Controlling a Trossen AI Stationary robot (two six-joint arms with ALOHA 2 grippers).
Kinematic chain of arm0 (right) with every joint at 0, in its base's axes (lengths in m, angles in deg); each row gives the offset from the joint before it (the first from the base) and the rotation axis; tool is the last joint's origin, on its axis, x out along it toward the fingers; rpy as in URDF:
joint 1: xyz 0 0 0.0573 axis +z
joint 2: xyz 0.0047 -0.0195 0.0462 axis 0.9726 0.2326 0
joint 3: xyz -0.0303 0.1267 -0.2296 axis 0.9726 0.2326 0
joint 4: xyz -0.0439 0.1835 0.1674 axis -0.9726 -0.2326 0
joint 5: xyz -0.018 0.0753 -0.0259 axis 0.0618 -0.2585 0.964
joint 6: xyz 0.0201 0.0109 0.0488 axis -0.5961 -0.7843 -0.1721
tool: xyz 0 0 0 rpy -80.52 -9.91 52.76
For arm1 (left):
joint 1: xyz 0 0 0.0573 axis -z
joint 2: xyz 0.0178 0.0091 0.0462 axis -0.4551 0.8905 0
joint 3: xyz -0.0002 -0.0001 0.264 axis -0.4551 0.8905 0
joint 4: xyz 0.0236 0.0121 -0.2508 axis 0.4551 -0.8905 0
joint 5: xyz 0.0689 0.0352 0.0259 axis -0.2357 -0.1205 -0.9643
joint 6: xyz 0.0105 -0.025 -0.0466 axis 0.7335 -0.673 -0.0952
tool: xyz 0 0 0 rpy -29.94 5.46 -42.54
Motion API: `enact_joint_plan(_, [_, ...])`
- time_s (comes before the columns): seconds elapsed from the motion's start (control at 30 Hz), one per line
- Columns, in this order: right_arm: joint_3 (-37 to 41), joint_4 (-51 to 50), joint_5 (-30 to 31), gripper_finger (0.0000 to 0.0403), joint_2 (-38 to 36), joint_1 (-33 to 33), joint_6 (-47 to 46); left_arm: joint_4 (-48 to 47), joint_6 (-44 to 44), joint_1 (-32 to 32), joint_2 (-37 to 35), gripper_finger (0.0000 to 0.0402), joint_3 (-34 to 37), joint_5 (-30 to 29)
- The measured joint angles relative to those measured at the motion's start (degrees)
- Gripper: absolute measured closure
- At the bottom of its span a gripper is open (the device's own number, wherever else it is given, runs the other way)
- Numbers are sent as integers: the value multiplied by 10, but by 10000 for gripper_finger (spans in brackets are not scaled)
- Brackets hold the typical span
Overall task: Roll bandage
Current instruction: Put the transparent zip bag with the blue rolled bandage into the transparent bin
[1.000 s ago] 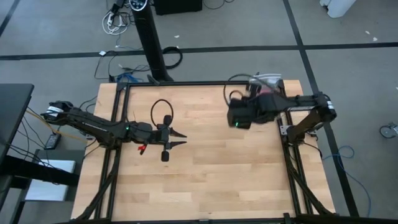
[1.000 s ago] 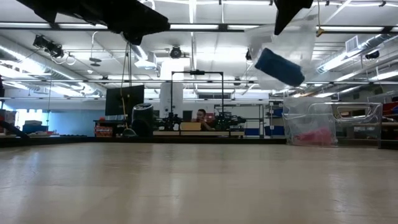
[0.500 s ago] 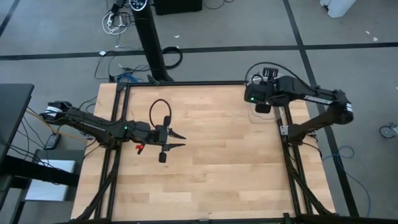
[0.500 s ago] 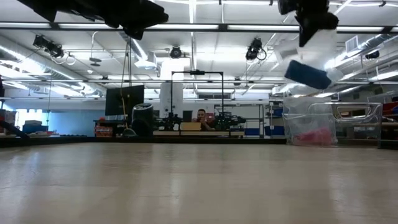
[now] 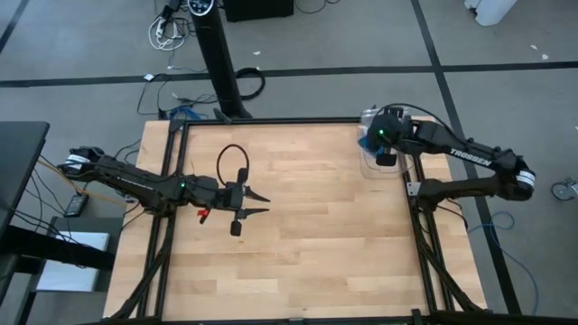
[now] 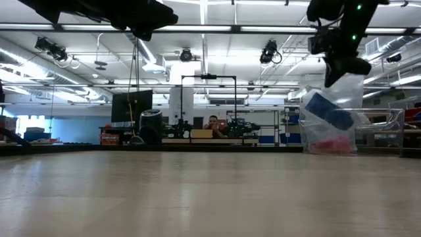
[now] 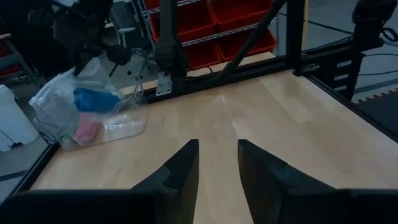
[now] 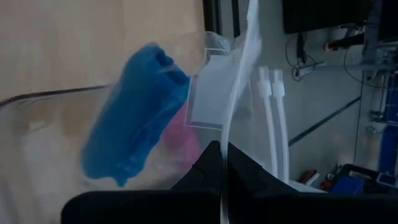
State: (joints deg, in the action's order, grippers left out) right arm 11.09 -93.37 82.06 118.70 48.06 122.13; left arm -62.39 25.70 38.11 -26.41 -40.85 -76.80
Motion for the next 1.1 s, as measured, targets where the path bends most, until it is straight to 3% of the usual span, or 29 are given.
enact_joint_plan(0.2, [60, 105, -44, 403, -2, -91, 102, -3, -2, -5, 0, 283, 0, 0])
enact_joint_plan(0.5, [73, 137, -66, 403, -20, -179, 186, -7, 11, -12, 0, 284, 0, -16])
enact_joint_plan(0.77, [73, 151, -152, 403, -18, -224, 201, -7, 13, -41, 0, 284, 0, 4])
enact_joint_plan(0.97, [73, 162, -138, 403, -20, -236, 232, -9, -3, -65, 0, 284, 0, 73])
enact_joint_plan(1.1, [73, 191, -136, 403, -48, -232, 251, -15, -3, -79, 0, 284, 0, 78])
